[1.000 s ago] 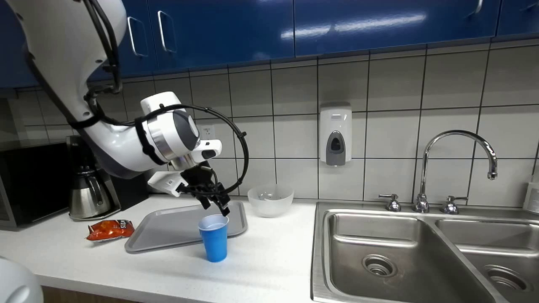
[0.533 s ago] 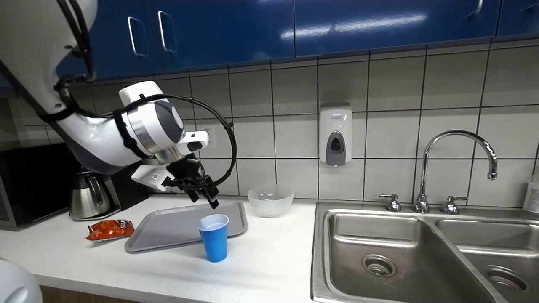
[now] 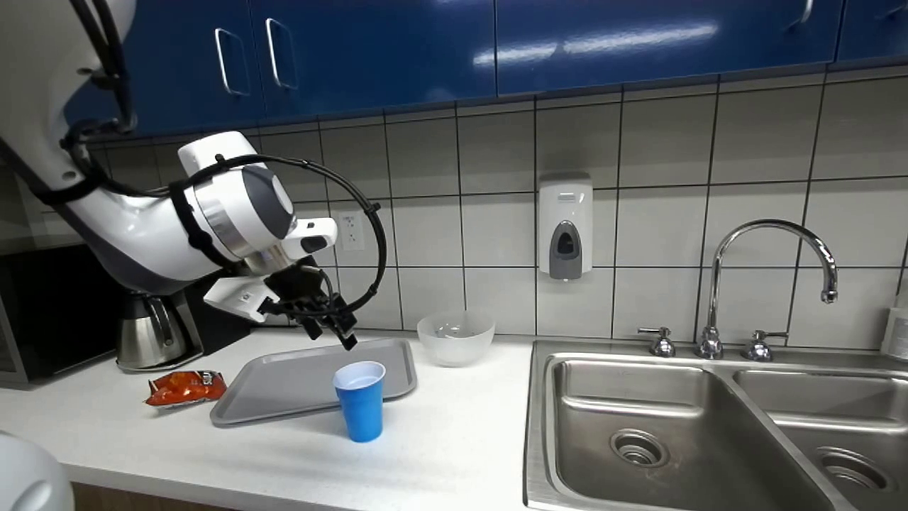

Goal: Move the blue cup from the tray to the counter top

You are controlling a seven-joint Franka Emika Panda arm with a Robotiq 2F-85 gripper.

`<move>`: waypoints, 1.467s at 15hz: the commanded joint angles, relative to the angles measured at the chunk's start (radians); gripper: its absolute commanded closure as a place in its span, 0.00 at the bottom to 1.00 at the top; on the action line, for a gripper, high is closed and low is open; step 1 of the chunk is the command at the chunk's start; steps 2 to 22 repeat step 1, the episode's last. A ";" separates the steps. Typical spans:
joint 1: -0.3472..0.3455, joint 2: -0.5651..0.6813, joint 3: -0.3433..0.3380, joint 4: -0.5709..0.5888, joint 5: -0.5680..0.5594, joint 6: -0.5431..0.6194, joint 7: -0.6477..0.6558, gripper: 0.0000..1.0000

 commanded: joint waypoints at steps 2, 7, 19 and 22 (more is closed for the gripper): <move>-0.059 -0.003 0.062 -0.003 0.033 0.005 -0.025 0.00; -0.059 -0.003 0.062 -0.003 0.033 0.005 -0.025 0.00; -0.059 -0.003 0.062 -0.003 0.033 0.005 -0.025 0.00; -0.059 -0.003 0.062 -0.003 0.033 0.005 -0.025 0.00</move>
